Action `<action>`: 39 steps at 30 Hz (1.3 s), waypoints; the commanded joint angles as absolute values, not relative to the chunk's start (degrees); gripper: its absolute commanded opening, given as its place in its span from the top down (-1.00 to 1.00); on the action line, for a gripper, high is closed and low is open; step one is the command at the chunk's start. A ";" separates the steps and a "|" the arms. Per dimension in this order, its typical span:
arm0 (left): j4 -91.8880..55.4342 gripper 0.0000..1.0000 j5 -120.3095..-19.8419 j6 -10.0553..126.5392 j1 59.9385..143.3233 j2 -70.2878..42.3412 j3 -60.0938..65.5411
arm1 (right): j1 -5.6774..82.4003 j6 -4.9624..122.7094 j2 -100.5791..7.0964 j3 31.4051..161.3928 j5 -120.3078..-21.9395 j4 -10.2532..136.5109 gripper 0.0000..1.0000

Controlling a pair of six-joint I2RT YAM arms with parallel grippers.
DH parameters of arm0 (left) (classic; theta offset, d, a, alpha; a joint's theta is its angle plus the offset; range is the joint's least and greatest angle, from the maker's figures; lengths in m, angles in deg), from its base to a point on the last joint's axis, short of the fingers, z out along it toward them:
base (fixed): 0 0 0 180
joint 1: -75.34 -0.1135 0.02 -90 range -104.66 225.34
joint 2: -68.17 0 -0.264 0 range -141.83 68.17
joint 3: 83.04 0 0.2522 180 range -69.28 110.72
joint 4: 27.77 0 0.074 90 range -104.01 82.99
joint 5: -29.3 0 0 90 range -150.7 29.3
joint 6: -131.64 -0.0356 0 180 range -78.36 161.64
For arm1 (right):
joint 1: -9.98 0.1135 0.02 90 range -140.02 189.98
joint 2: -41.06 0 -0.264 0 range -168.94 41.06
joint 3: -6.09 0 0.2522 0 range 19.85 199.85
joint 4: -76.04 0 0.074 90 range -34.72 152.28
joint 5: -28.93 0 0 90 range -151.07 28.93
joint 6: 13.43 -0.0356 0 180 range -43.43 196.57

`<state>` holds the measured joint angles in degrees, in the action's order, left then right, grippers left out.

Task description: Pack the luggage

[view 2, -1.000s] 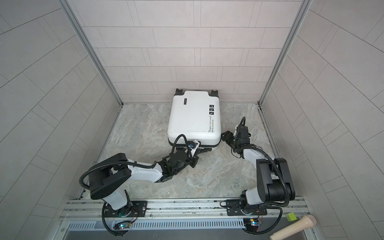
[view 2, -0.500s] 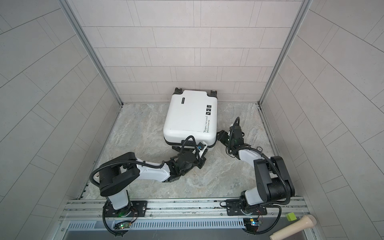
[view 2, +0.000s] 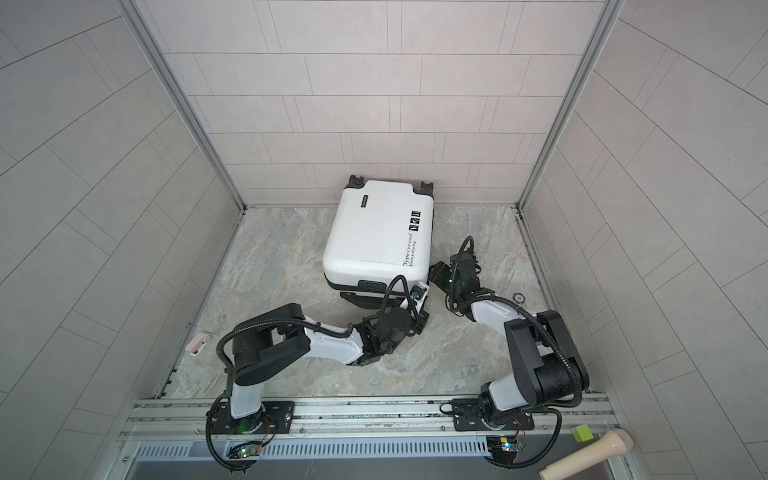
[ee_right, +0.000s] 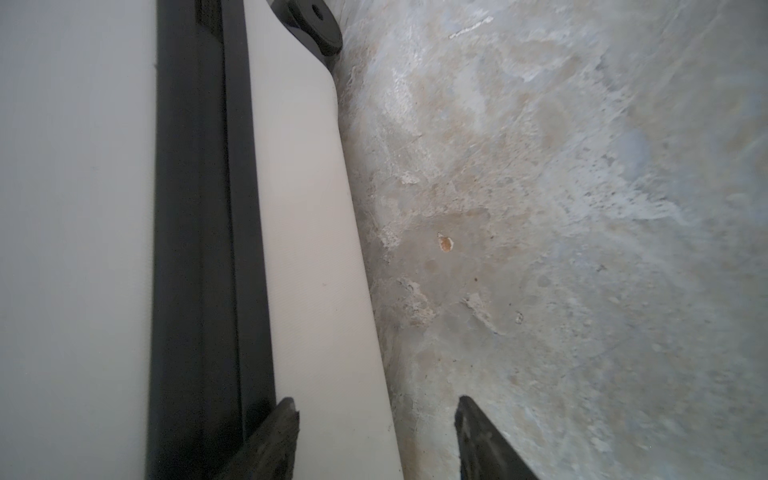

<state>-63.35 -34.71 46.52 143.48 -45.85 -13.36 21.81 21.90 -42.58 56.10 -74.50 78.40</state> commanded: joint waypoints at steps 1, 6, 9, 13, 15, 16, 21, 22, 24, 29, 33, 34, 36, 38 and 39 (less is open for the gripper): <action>-67.96 1.00 -38.50 46.74 146.54 -48.09 -9.21 | 28.29 21.99 -43.74 55.64 -81.47 79.76 -0.25; -69.10 1.00 -34.21 46.43 146.88 -50.27 -6.66 | 29.44 21.64 -43.67 55.65 -80.93 79.87 -0.25; -69.85 1.00 -32.25 46.36 146.88 -51.49 -5.33 | 29.63 21.38 -43.50 55.65 -80.93 80.03 -0.25; -70.67 1.00 -31.48 46.08 146.88 -52.57 -4.43 | 29.67 21.66 -43.18 55.66 -80.80 79.46 -0.25; -70.91 1.00 -31.61 46.29 146.88 -52.42 -4.90 | 29.56 22.12 -42.93 55.65 -80.61 78.85 -0.26; -71.05 1.00 -31.61 46.37 146.88 -52.18 -5.30 | 29.37 22.30 -42.79 55.66 -80.56 78.52 -0.26; -71.65 1.00 -31.74 45.70 146.84 -49.85 -8.78 | 26.68 23.60 -41.83 56.05 -81.20 76.74 -0.28; -71.58 1.00 -31.77 45.66 146.92 -49.38 -9.41 | 26.13 23.95 -41.57 56.26 -81.29 76.14 -0.28; -71.32 1.00 -32.00 45.36 146.88 -48.28 -10.50 | 24.83 25.17 -40.74 57.05 -81.37 74.30 -0.29; -70.10 0.70 -32.84 43.93 147.28 -45.97 -12.02 | 21.40 27.73 -38.94 59.01 -82.12 69.88 -0.36; -67.33 -0.09 -32.79 41.74 148.27 -43.71 -12.11 | 18.06 29.52 -37.53 60.13 -82.25 66.46 -0.47; -66.72 -0.22 -32.64 41.24 148.57 -43.11 -12.12 | 17.35 30.08 -37.29 60.32 -82.25 65.89 -0.49; -65.12 -0.43 -32.06 39.80 149.07 -41.59 -12.05 | 15.91 30.89 -36.68 60.62 -82.34 64.43 -0.53; -62.59 -0.86 -31.55 39.01 149.53 -39.49 -11.66 | 14.27 31.63 -35.92 60.91 -82.38 63.19 -0.57; -60.76 -0.88 -31.45 39.16 149.57 -38.52 -11.30 | 13.58 31.97 -35.62 61.14 -82.35 62.55 -0.60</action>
<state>-64.27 -31.82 41.19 149.27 -42.20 -11.76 15.04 29.59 -37.44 60.03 -81.74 66.18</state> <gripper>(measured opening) 0.920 0.792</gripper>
